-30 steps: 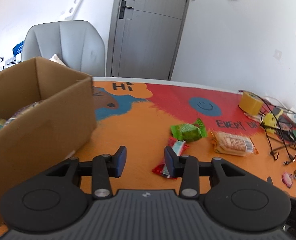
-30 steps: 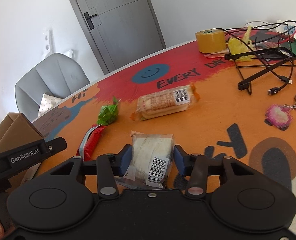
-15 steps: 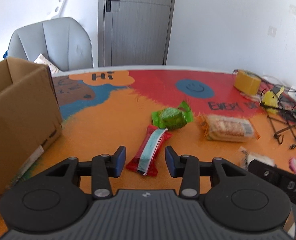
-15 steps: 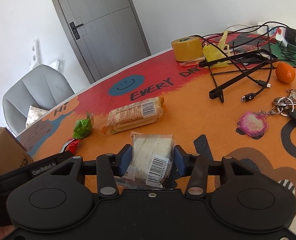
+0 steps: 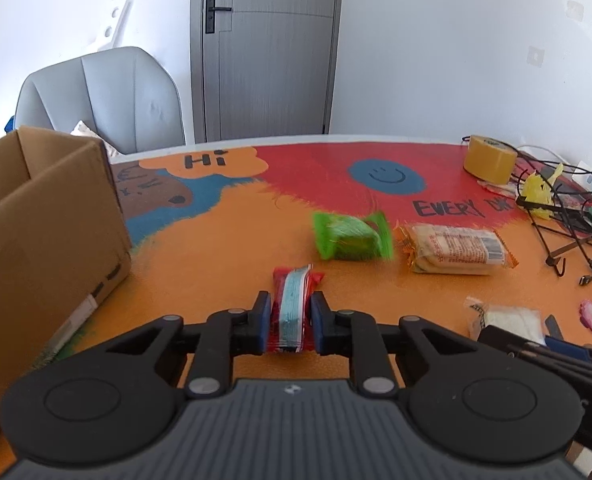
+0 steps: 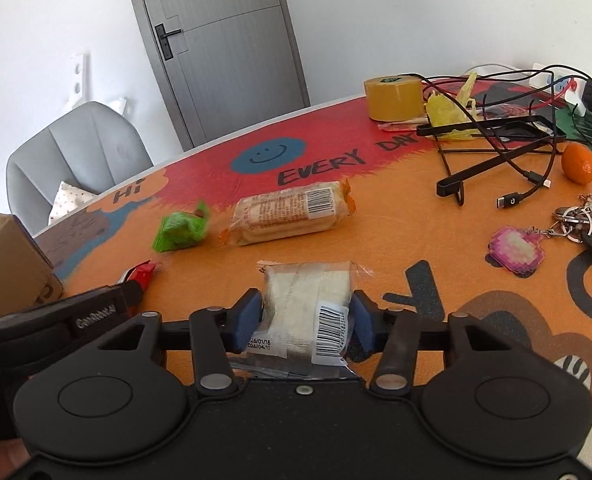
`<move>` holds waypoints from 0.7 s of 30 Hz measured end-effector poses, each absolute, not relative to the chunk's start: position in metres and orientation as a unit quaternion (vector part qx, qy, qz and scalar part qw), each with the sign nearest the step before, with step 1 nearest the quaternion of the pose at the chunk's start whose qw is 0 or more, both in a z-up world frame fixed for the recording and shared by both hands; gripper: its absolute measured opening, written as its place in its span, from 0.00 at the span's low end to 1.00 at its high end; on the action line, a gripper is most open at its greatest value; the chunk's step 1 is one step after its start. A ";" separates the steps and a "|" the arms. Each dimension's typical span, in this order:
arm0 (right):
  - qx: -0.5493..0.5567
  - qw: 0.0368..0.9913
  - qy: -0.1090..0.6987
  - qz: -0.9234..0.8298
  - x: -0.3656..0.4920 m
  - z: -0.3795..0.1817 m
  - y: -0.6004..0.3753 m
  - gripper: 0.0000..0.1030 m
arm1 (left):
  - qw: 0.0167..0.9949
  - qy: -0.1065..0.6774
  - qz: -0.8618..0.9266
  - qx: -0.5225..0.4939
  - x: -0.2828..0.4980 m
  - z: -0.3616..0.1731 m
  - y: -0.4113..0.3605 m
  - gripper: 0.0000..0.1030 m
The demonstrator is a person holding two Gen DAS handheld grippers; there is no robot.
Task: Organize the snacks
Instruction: 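Grasp the red stick snack with the left gripper while the right gripper grasps the white sandwich packet, then carry both packets over the cardboard box and open both grippers to drop them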
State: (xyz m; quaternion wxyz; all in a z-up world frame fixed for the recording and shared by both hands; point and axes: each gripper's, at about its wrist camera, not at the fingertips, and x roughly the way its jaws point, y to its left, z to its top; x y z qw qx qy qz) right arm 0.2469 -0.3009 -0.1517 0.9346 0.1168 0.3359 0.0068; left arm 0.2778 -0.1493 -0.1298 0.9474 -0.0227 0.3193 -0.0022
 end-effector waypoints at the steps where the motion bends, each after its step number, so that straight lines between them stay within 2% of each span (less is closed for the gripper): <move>1: 0.118 0.934 0.336 0.008 0.246 -0.151 -0.300 0.46 | 0.948 0.317 -0.003 -0.025 0.276 -0.128 -0.148 0.17; 21: 0.135 0.947 0.289 0.043 0.218 -0.117 -0.272 0.45 | 0.961 0.269 -0.012 -0.063 0.224 -0.088 -0.110 0.16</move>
